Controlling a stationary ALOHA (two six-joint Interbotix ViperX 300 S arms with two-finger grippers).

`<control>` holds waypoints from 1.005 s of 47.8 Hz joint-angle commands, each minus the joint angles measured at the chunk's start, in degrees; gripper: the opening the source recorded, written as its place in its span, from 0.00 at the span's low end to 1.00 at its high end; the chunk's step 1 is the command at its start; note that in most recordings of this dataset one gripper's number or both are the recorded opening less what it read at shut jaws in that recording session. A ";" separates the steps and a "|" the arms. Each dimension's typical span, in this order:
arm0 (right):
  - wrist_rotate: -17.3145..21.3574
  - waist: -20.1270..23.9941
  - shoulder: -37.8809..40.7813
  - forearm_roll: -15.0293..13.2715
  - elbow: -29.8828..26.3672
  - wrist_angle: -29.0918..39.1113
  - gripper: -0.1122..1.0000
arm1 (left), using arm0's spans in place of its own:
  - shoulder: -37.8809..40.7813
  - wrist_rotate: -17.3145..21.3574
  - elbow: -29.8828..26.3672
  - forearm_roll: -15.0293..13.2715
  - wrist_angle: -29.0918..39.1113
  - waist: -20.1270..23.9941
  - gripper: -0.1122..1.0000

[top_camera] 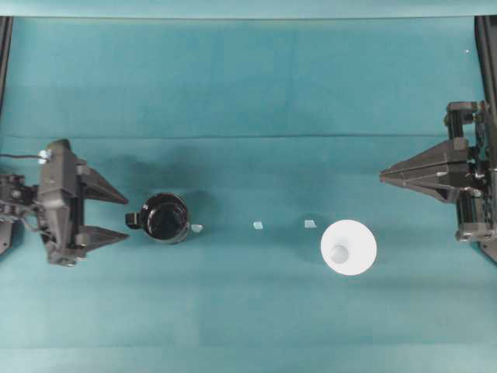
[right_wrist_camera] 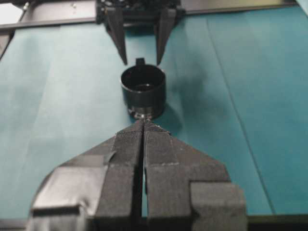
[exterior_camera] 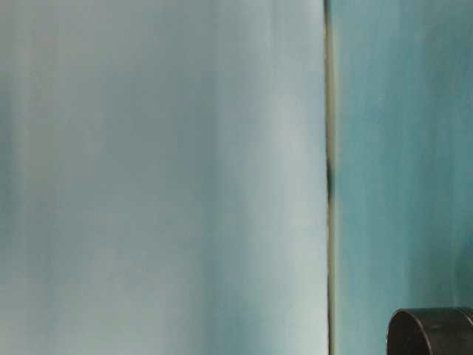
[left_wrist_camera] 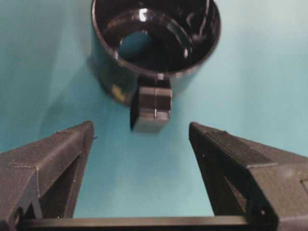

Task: Put the paper cup into the moved cup holder.
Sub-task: 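Close the left gripper on the black cup holder's handle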

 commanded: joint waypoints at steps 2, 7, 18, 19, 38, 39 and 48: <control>0.44 -0.09 0.26 0.18 -1.41 -0.18 0.12 | 3.52 0.18 -2.29 0.18 -1.14 0.00 0.86; 0.44 -0.09 0.26 0.18 -1.41 -0.18 0.12 | 5.54 0.18 -2.90 0.18 -1.05 0.00 0.86; 0.53 -0.09 0.26 0.18 -1.49 -0.18 0.12 | 5.36 0.09 -2.55 0.09 -1.05 0.00 0.85; 0.53 -0.09 0.26 0.18 -1.41 -0.18 0.12 | 5.27 0.09 -2.55 0.18 -1.05 0.00 0.85; 0.53 -0.26 0.26 0.18 -1.49 -0.18 0.12 | 4.83 0.09 -3.96 0.09 -1.05 0.00 0.85; 0.44 -0.26 0.26 0.18 -1.49 -0.18 0.12 | 4.83 0.09 -4.04 0.18 -1.05 0.00 0.84; 0.44 -0.26 0.26 0.18 -1.41 -0.18 0.12 | 4.66 0.00 -4.04 0.18 -0.97 0.09 0.80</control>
